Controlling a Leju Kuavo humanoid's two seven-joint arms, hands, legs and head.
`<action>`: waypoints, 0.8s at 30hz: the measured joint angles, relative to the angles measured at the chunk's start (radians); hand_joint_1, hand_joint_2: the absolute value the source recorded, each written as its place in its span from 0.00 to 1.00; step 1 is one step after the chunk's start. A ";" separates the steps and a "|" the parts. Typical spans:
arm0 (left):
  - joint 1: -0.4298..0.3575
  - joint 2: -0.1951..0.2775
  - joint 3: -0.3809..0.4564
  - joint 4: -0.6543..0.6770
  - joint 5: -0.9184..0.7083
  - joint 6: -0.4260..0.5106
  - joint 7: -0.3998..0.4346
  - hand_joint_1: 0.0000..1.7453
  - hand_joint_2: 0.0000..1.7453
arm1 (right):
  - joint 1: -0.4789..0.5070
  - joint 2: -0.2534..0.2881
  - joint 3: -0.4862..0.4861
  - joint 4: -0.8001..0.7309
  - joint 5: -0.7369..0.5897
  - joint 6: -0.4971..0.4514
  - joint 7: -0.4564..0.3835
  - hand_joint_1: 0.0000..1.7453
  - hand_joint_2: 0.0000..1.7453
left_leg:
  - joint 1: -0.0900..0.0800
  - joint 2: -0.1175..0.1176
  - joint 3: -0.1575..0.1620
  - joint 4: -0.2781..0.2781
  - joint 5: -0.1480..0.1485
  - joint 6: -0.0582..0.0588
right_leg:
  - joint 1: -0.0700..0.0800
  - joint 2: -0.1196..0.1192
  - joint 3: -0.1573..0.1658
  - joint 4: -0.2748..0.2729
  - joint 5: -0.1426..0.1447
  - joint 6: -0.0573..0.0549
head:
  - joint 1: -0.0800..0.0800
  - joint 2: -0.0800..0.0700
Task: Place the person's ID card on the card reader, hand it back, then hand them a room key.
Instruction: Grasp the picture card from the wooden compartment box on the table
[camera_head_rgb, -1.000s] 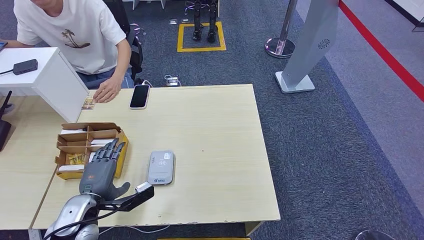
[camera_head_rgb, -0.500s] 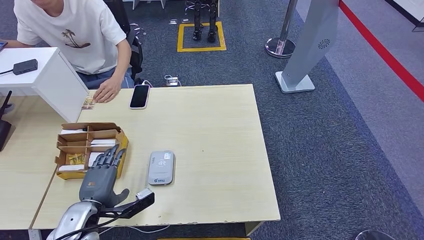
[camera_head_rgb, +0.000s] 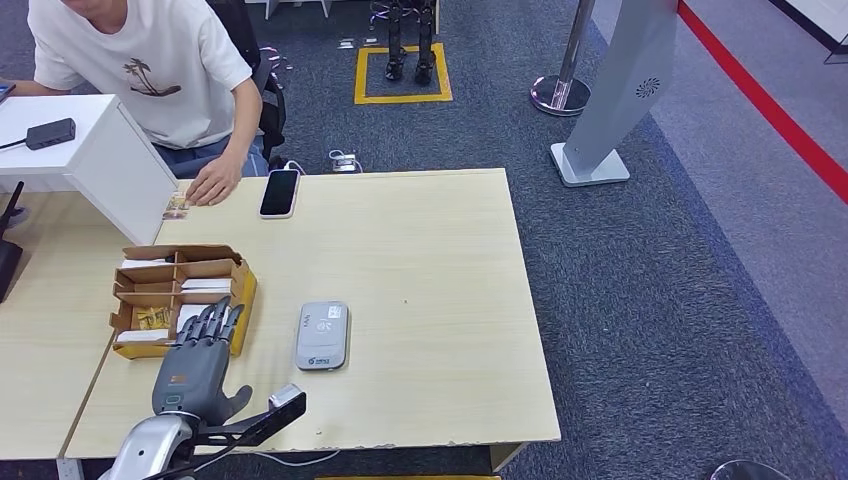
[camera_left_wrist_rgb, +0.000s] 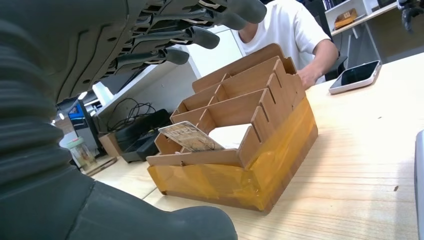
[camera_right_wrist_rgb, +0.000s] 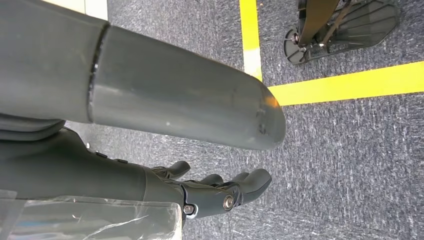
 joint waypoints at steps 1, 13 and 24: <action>0.001 -0.002 0.002 -0.001 -0.003 0.000 0.000 0.00 1.00 | 0.000 0.000 0.000 0.000 0.000 0.000 0.000 0.00 0.00 | 0.000 0.000 0.000 0.000 0.000 0.000 | 0.000 0.000 0.000 0.000 0.000 0.000 | 0.000 0.000; -0.053 -0.043 0.054 0.007 -0.057 -0.014 -0.020 0.00 1.00 | 0.000 0.000 0.000 0.000 0.037 0.001 0.008 0.00 0.00 | 0.000 0.000 0.000 0.000 0.000 0.000 | 0.000 0.000 0.000 0.000 0.000 0.000 | 0.000 0.000; -0.133 -0.050 0.074 0.068 0.005 -0.068 -0.071 0.00 1.00 | 0.000 0.000 0.000 0.000 0.060 0.004 0.010 0.00 0.00 | 0.000 0.000 0.000 0.000 0.000 0.000 | 0.000 0.000 0.000 0.000 0.000 0.001 | 0.000 0.000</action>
